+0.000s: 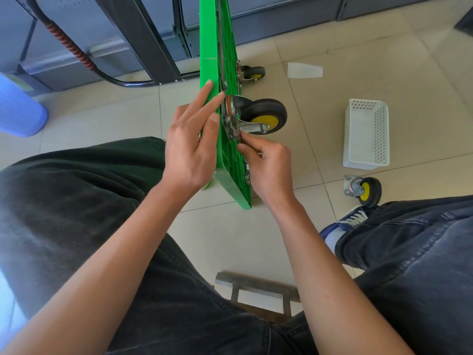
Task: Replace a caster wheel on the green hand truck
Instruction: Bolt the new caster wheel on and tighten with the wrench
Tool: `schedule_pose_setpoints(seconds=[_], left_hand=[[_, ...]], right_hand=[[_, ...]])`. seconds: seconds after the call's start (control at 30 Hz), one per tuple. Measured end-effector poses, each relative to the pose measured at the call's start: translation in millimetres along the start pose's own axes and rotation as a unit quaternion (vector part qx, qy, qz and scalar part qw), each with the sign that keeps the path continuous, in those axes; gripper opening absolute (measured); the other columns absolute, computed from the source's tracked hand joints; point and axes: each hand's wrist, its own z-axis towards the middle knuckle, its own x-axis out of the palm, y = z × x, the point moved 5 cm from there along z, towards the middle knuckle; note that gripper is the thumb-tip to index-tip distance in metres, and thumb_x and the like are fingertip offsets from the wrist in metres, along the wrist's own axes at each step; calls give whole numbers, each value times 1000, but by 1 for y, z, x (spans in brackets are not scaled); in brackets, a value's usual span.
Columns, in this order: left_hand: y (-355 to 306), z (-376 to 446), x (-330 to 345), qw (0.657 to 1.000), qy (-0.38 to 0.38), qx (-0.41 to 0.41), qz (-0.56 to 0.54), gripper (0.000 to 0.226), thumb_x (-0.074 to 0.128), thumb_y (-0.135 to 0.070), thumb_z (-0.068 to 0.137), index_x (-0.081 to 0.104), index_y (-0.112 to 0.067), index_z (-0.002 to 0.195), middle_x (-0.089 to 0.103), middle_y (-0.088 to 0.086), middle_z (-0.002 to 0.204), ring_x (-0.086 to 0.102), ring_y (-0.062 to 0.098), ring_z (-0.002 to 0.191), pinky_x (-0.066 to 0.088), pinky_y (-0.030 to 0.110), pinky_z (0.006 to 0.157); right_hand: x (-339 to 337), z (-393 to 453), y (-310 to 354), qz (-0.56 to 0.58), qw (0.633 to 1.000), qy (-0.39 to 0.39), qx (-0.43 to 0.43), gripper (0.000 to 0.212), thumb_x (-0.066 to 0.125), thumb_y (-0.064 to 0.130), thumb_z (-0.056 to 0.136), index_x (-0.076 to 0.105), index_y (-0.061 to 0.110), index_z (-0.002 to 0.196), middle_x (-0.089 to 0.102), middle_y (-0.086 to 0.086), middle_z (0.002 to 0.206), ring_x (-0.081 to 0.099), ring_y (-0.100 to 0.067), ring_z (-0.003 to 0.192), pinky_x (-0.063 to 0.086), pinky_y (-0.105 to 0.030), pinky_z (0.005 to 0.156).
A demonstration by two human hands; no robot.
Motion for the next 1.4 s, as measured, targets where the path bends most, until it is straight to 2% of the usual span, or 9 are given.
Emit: schedule_pose_setpoints(seconds=[0.23,0.33,0.67,0.77,0.93,1.0,1.07,1.2,1.4], left_hand=[[0,0,1,1000,-6,-7,-2,41,37,-22,107,59,-17,141,46,-1,156,49,16,128,41,20,100],[-1,0,0,1000,-8,-9,-1,40,38,-21,107,59,-17,141,46,0,155,49,16,128,37,10,97],[-2,1,0,1000,-10,-9,-2,40,38,-20,107,60,-16,140,46,0,155,49,16,126,36,9,97],[-1,1,0,1000,-11,-8,-2,40,39,-20,106,60,-15,140,47,0,155,49,16,127,35,10,99],[0,1,1,1000,-11,-9,-1,40,39,-20,106,61,-16,139,47,1,154,50,17,126,35,9,98],[0,1,1,1000,-11,-9,-2,40,39,-19,105,61,-16,139,47,1,154,50,17,126,35,10,99],[0,1,1,1000,-11,-10,-1,40,40,-19,105,61,-16,139,47,0,154,50,17,126,35,10,99],[-1,0,1,1000,-11,-11,-1,40,40,-19,106,60,-16,140,47,0,154,51,17,125,35,9,97],[-3,1,1,1000,-12,-16,-1,40,39,-20,106,60,-17,140,47,-1,155,50,15,124,34,5,94]], right_hand=[[6,1,0,24,999,14,22,30,69,9,96,72,10,126,76,3,116,70,-5,106,57,-30,98],[7,2,0,40,998,28,31,30,69,10,97,72,9,126,76,1,116,70,-7,106,57,-30,97],[8,3,8,56,997,34,39,27,66,9,98,73,9,124,76,2,117,70,-7,107,53,-17,95],[6,4,12,42,997,44,47,24,66,12,98,76,11,120,78,4,108,71,-6,97,55,-18,87],[0,10,25,1,993,92,79,23,63,21,98,79,9,86,73,-6,71,68,-27,69,59,-49,68],[-4,13,36,-18,991,108,80,32,62,24,99,74,7,74,69,-12,65,66,-31,62,57,-50,61],[-8,16,45,-24,989,122,81,38,61,24,100,69,4,69,67,-14,60,63,-27,51,56,-42,53],[-13,16,46,-5,983,151,100,36,62,21,101,71,1,72,68,-15,61,61,-16,42,46,-22,42],[-17,11,31,30,972,172,156,16,65,18,99,78,8,99,75,-5,79,71,-16,61,60,-31,52]])
